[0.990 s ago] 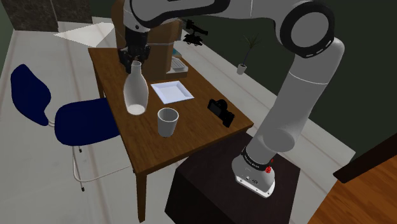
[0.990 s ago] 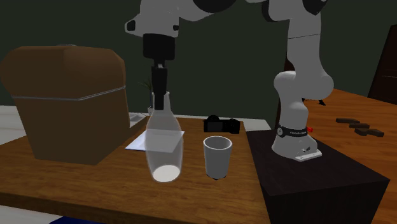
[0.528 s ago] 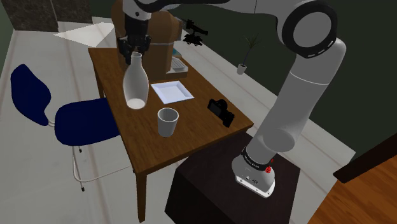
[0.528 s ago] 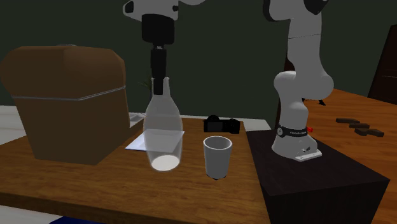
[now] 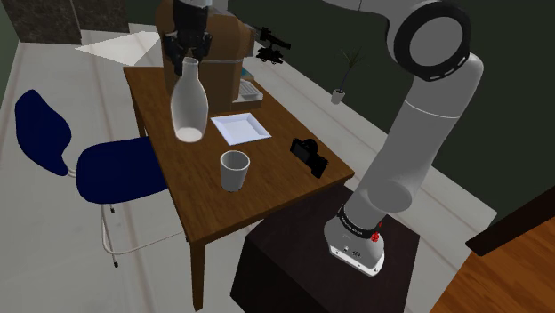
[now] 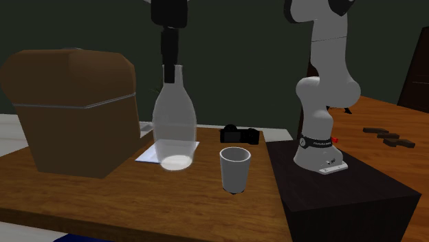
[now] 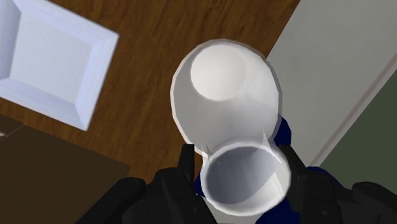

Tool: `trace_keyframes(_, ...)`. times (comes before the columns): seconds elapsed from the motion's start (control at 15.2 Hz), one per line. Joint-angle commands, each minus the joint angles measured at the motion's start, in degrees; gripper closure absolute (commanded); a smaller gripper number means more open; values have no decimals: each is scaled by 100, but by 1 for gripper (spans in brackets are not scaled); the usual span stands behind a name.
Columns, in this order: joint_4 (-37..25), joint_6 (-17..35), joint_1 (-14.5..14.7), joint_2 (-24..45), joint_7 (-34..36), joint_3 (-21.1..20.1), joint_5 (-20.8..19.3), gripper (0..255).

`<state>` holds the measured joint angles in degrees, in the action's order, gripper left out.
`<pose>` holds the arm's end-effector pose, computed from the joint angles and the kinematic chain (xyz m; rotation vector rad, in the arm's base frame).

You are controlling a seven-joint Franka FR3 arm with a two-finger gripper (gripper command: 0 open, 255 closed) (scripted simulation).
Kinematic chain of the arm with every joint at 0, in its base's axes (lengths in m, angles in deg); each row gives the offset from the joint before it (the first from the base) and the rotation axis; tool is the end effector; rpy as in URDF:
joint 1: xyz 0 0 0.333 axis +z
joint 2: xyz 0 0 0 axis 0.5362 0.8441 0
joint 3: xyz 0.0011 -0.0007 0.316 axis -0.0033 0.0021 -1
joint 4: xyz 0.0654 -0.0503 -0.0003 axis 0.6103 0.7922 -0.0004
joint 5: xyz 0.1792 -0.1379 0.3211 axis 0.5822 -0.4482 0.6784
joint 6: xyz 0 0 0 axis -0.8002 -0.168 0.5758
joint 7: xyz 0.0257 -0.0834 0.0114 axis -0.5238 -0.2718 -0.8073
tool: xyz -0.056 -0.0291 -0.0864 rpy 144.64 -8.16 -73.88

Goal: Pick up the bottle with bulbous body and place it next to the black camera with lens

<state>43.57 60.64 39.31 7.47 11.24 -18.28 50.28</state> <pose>0.5794 0.2000 0.5649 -3.0967 -0.2044 -0.1414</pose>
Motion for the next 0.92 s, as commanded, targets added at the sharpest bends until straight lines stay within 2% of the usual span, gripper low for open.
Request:
trace_keyframes(0.0, -189, -164, 4, 24, 2, -2, -6, 255)
trace_keyframes(0.4, 300, -364, -416, -673, -745, 310, 230, 255)
trace_keyframes(0.86, 511, -729, -841, -1229, -1631, 770, 372, 255)
